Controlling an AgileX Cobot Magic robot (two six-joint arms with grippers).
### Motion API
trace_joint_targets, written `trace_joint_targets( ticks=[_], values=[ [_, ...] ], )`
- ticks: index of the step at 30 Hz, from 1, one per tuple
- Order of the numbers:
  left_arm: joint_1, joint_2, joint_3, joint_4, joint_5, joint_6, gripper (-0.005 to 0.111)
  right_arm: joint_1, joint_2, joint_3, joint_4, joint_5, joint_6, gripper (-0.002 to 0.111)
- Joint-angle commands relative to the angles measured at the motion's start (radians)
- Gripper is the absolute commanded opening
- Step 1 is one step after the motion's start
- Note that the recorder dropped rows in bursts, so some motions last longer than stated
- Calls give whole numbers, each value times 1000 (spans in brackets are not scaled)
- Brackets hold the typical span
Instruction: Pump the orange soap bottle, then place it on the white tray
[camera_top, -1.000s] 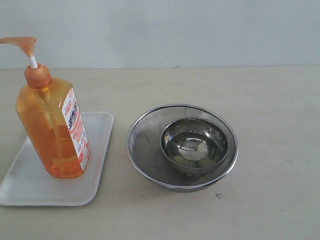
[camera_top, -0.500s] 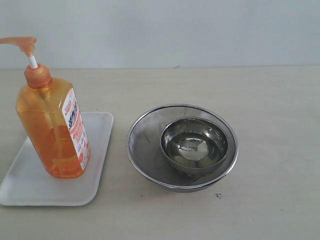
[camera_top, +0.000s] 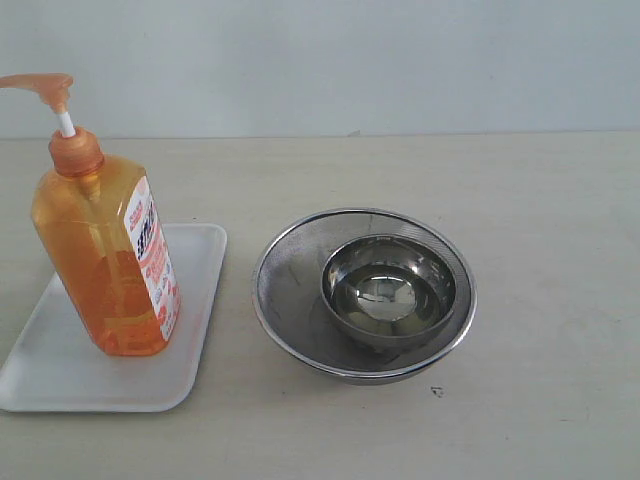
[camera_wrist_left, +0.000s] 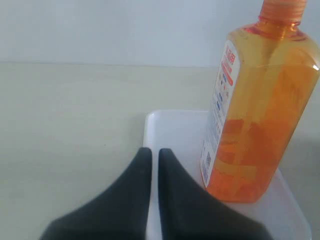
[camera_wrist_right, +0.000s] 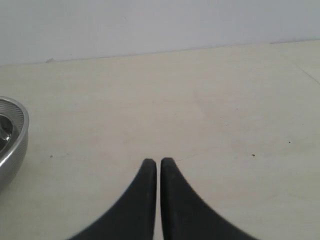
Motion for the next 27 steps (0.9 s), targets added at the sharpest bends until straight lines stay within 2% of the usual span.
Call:
trace_joint_targets(
  ticks=[1, 27],
  values=[
    [-6, -1, 4, 2, 0, -6, 5, -7, -6, 0, -6, 8, -45, 0],
    [-6, -1, 4, 2, 0, -6, 5, -7, -6, 0, -2, 18, -10, 0]
  ],
)
